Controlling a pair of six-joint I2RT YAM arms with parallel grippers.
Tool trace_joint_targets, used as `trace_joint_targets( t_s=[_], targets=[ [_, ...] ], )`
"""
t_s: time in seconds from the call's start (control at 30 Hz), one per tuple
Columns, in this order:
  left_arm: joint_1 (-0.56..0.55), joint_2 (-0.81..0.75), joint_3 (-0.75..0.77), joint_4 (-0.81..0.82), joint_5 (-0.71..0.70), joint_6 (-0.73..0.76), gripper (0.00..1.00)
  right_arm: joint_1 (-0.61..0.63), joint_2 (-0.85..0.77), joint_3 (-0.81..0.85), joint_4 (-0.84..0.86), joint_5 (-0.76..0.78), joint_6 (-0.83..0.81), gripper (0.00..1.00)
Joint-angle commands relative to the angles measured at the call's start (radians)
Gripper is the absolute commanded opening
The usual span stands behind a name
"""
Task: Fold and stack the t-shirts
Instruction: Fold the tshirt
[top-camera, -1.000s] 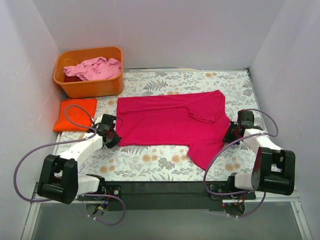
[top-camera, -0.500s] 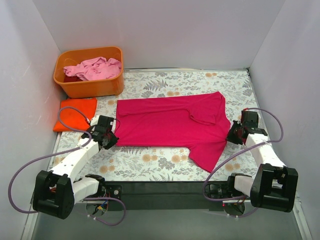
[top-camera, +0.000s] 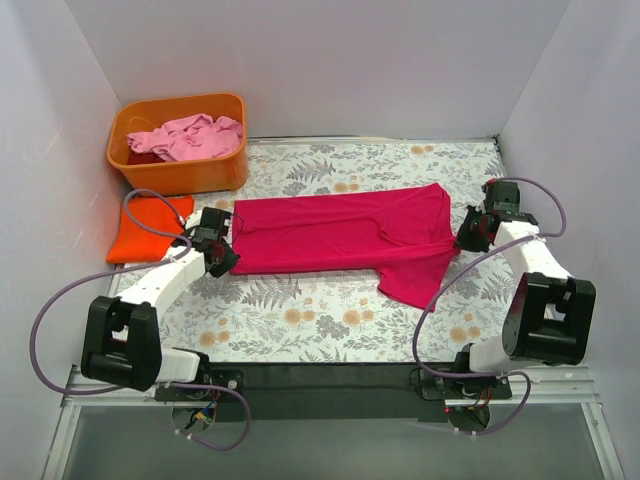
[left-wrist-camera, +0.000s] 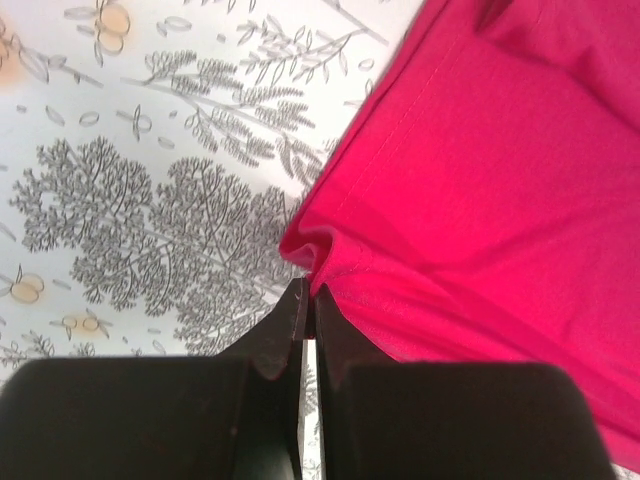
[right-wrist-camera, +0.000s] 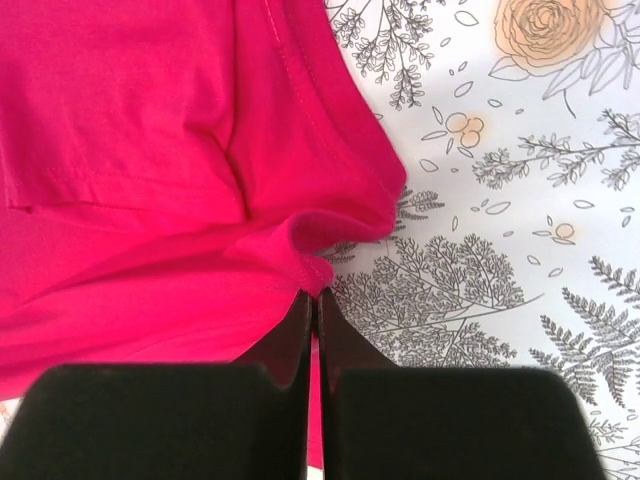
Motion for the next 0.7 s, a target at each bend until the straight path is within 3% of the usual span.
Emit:
trace_joint_targets(
  t_s=[0.0, 0.67],
  targets=[
    [0.025, 0.034, 0.062, 0.042, -0.027, 0.034, 0.00, -0.004, 0.055, 0.075, -0.009, -0.007, -0.032, 0.01],
    [0.058, 0.284, 0.216, 0.127, -0.053, 0.086, 0.00, 0.003, 0.318, 0.284, -0.028, -0.020, -0.049, 0.02]
  ],
)
